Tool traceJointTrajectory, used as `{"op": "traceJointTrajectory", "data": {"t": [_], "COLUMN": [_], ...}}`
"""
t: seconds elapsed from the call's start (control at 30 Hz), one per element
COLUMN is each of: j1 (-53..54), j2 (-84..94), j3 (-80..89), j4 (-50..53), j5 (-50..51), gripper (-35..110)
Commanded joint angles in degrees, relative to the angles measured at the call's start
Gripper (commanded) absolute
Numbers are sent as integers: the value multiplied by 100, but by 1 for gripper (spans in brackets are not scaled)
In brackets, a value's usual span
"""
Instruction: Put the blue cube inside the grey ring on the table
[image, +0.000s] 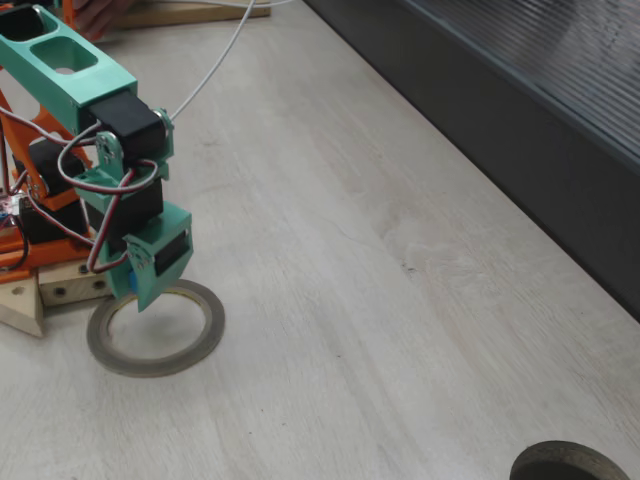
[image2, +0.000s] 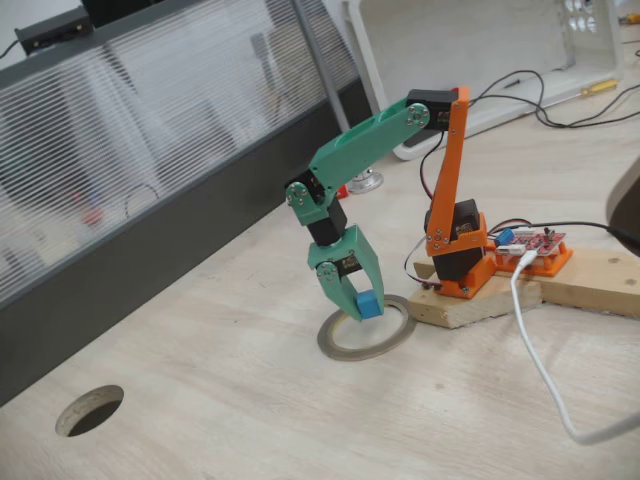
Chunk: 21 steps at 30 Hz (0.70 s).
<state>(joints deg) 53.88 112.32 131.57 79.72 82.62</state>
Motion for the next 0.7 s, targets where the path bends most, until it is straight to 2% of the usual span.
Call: {"op": "traceJointTrajectory", "data": {"t": [0.0, 0.67], "j1": [70, 70], "j2": [132, 132], "j3": [211, 281], "j4": [-167, -185], "j5": [88, 88], "gripper": [6, 6]}}
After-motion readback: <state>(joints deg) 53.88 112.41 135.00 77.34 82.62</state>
